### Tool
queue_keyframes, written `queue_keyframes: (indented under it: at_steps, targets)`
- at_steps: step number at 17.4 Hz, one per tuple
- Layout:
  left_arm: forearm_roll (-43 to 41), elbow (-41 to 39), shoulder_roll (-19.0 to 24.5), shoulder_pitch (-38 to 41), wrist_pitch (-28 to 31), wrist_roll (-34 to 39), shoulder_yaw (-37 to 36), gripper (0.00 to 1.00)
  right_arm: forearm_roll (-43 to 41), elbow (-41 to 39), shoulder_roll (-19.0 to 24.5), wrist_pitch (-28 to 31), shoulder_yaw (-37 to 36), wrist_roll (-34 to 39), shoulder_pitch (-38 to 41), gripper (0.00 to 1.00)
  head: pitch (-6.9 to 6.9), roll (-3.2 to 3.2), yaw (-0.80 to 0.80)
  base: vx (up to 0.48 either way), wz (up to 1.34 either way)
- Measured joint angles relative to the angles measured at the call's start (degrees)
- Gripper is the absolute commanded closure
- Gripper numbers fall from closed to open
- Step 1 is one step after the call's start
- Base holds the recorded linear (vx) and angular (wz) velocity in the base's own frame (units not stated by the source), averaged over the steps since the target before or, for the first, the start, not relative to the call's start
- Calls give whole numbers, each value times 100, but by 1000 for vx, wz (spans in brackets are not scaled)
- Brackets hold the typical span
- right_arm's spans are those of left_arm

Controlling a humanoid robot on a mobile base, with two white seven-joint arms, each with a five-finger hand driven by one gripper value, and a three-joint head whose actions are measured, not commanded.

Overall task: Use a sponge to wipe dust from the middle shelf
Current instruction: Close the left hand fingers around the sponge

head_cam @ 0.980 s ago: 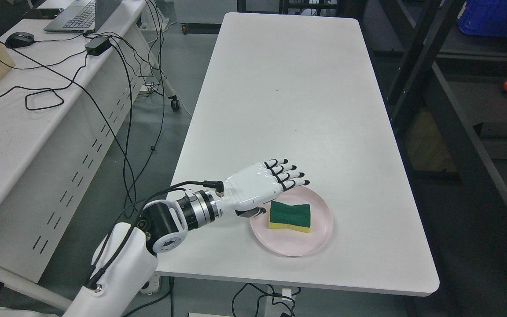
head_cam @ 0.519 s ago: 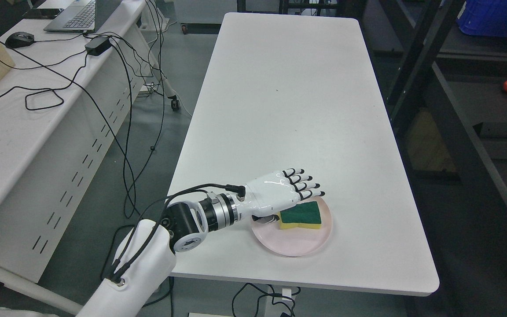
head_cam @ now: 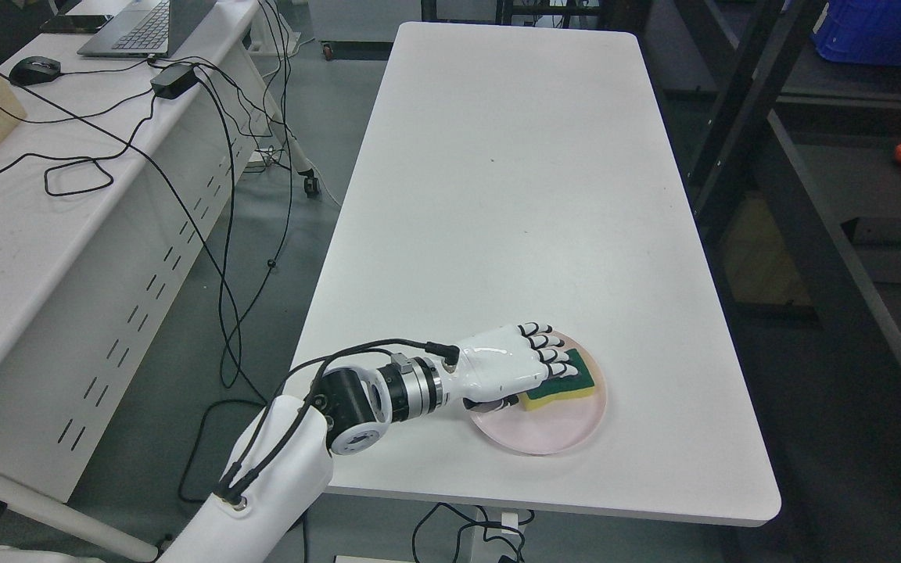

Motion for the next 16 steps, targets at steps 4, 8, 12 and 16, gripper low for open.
queue_keyframes:
  at_steps: [4, 8, 12, 16]
  targets:
    - [2, 55, -47, 69, 29, -78, 66, 45, 0, 0, 0, -1, 0, 0, 0, 0, 0, 0, 0, 0, 0]
    - [36, 87, -108, 136, -351, -162, 241, 71, 0, 0, 0, 0, 0, 0, 0, 0, 0, 0, 0, 0, 0]
    - [190, 114, -239, 198, -911, -261, 574, 100, 0, 0, 0, 0, 0, -1, 0, 0, 0, 0, 0, 0, 0]
    - [442, 113, -274, 222, -1127, -266, 982, 100, 0, 0, 0, -1, 0, -1, 1, 0, 0, 0, 0, 0, 0]
